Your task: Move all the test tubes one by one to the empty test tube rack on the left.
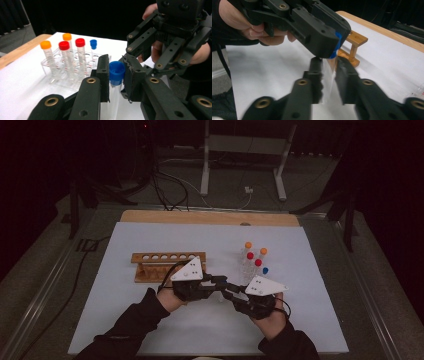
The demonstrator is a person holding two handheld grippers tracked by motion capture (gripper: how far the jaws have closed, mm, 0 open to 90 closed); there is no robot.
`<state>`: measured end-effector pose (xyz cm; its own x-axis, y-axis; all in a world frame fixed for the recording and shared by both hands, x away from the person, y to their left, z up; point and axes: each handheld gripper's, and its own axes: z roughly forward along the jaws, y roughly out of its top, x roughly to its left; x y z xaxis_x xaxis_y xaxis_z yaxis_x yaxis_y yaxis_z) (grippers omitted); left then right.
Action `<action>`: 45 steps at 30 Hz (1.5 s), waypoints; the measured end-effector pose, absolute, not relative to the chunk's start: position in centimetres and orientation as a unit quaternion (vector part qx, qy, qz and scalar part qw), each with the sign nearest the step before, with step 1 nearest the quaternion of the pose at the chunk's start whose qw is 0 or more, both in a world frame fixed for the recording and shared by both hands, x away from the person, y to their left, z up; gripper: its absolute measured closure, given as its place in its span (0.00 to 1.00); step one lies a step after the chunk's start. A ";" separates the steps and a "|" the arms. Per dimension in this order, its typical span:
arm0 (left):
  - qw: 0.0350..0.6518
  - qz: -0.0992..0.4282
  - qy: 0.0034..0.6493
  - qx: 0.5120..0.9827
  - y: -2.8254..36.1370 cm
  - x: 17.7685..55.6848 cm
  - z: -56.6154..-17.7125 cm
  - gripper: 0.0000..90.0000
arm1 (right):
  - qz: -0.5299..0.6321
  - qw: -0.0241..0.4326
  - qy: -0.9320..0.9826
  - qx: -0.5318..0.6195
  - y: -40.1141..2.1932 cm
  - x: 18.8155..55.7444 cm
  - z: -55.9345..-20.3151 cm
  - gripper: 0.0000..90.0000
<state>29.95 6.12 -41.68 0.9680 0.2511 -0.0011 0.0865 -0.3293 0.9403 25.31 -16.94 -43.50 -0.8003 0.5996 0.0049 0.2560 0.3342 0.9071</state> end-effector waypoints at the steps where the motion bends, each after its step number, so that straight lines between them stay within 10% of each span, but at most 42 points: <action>1: 0.572 0.072 0.106 0.810 6.3 30.1 -41.5 0.86 | 0.514 0.166 0.798 0.268 -17.0 25.4 -43.5 0.74; 8: 0.577 0.093 0.124 0.802 7.9 31.1 -40.3 0.86 | 0.527 0.139 0.797 0.260 -17.3 25.7 -43.4 0.65; 25: 0.577 0.135 0.171 0.787 11.1 34.0 -38.1 0.86 | 0.545 0.162 0.771 0.287 -17.9 25.5 -43.1 0.04; 45: 0.564 0.180 0.229 0.772 13.5 38.3 -38.1 0.86 | 0.557 0.159 0.768 0.273 -18.4 25.4 -42.8 0.00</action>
